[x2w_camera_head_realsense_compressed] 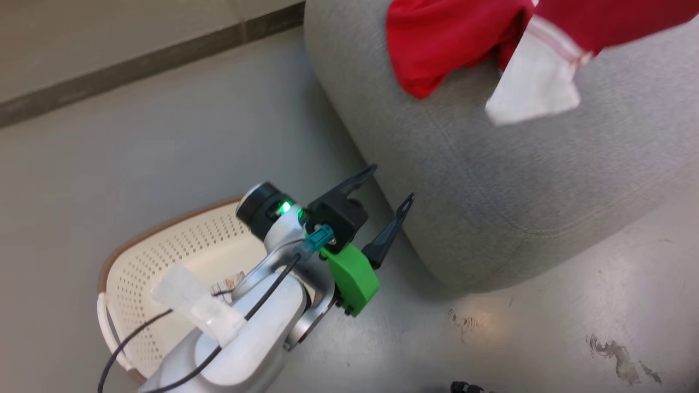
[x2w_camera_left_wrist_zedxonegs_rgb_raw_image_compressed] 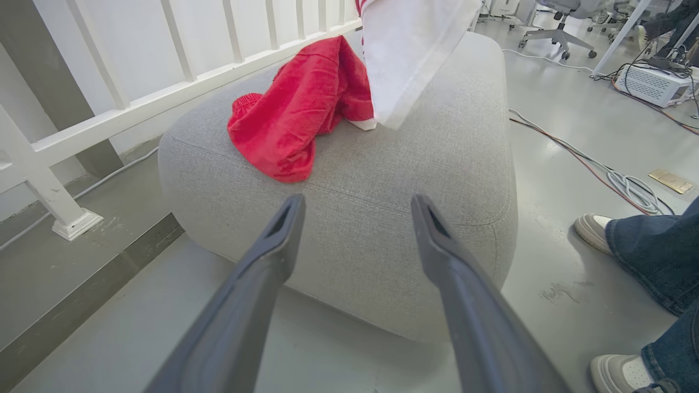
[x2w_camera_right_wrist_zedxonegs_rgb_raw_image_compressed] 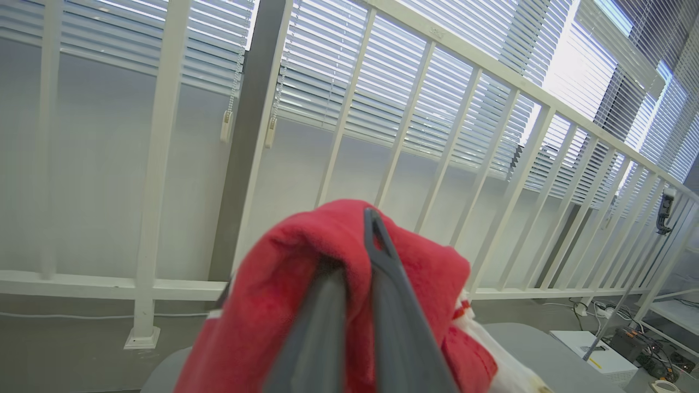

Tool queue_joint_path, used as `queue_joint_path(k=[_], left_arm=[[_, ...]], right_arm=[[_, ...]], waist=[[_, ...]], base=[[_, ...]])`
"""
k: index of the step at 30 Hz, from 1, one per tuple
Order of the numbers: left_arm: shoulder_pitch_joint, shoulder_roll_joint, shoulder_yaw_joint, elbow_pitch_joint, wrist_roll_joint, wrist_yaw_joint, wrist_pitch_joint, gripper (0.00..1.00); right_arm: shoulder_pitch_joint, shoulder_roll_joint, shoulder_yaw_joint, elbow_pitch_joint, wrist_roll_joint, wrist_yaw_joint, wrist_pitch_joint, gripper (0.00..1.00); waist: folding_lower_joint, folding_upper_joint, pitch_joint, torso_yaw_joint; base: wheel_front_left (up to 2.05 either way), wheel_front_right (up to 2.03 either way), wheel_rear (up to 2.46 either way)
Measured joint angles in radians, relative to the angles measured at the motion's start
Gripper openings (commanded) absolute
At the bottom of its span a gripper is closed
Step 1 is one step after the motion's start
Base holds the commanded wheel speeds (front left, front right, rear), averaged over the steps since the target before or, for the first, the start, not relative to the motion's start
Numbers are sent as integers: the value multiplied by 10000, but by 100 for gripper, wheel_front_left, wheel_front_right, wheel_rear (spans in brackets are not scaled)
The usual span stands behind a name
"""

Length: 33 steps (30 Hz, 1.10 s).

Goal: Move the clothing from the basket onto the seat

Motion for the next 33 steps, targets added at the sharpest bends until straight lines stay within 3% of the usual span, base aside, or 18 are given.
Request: queue_joint_path(k=[10, 16, 27, 33], left_arm=[[-830, -15, -378, -562, 245, -209, 428, 100], [-909, -8, -562, -744, 249, -280, 706, 100], [-1199, 464, -410, -1283, 602, -263, 1241, 100], [-1229, 721, -314, -1390, 675, -240, 1429, 100]], right_arm=[[-1606, -1091, -709, 865, -305, -456, 56, 0], [-1662, -1208, -878, 1678, -403, -709, -92, 0], [-747, 539, 48, 3570, -297, -790, -495, 0], [-417, 736, 31, 4502, -307, -970, -796, 0]], waist=[[0, 0, 1058, 980], [1, 0, 1545, 1679], [1, 0, 2787, 2061], [1, 0, 3096, 1704]], base=[[0, 0, 0], [0, 0, 0], [0, 0, 0], [0, 0, 0]])
